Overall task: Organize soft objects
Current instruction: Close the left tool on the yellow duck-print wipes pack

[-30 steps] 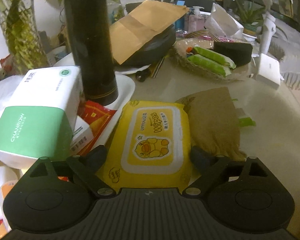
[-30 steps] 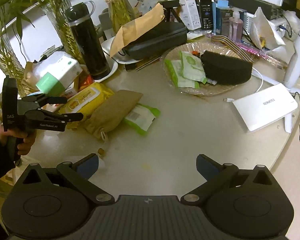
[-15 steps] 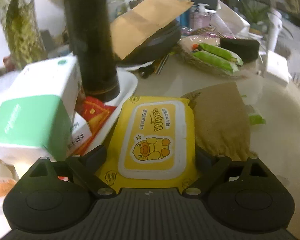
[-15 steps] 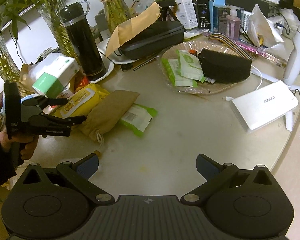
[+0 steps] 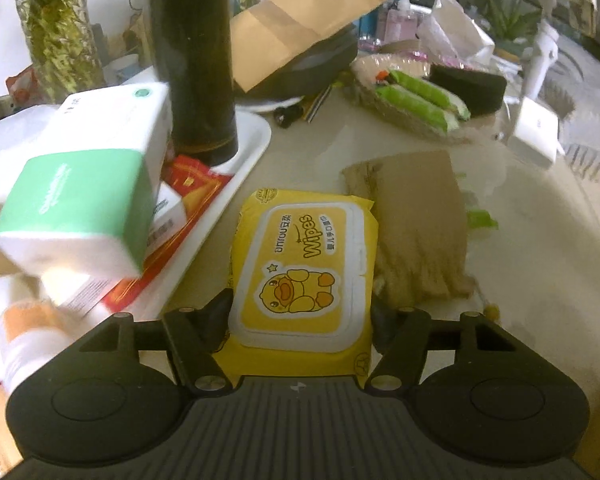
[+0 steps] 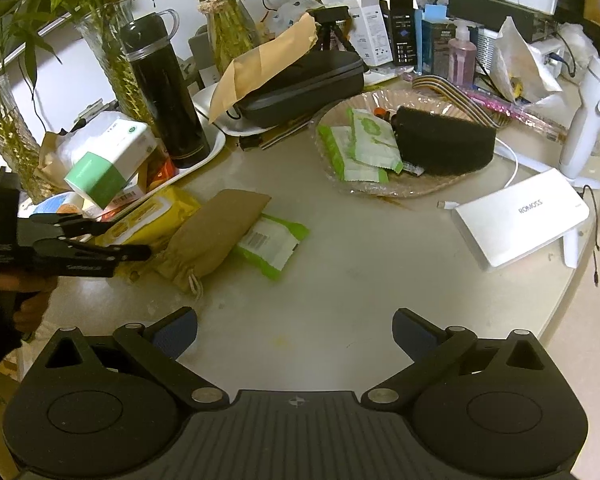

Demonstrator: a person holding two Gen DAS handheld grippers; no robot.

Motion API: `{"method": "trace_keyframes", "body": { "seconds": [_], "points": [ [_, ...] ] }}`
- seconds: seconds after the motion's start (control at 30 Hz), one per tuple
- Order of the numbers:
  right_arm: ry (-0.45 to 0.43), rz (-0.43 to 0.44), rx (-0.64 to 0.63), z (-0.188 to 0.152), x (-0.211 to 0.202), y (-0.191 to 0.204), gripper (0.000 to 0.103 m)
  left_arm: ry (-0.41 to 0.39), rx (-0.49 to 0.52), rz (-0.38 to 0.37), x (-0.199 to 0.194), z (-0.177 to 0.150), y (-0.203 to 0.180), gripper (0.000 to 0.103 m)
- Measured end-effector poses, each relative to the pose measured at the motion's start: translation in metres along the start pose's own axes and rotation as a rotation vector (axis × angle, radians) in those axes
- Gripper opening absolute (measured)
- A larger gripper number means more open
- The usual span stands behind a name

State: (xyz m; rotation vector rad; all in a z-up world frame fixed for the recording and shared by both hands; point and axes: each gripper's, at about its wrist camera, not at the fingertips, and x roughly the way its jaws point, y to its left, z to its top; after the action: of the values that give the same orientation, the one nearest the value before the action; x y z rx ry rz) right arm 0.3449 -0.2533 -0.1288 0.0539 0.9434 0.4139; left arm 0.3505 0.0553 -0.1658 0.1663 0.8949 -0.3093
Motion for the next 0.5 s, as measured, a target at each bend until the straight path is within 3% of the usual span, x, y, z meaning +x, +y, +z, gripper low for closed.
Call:
{"method": "trace_keyframes", "body": {
  "seconds": [0.13,0.37,0.5],
  "points": [
    [-0.011,0.009,-0.036,0.001,0.0,0.003,0.103,0.021,0.018,0.025,-0.007,-0.01,-0.002,0.067],
    [-0.01,0.037,-0.084,0.004,0.012,0.004,0.103,-0.001,-0.056,-0.027,0.003,-0.014,0.015,0.088],
    [-0.005,0.055,-0.11,0.006,0.026,0.006,0.103,-0.011,-0.068,-0.032,0.006,-0.015,0.015,0.091]
  ]
}}
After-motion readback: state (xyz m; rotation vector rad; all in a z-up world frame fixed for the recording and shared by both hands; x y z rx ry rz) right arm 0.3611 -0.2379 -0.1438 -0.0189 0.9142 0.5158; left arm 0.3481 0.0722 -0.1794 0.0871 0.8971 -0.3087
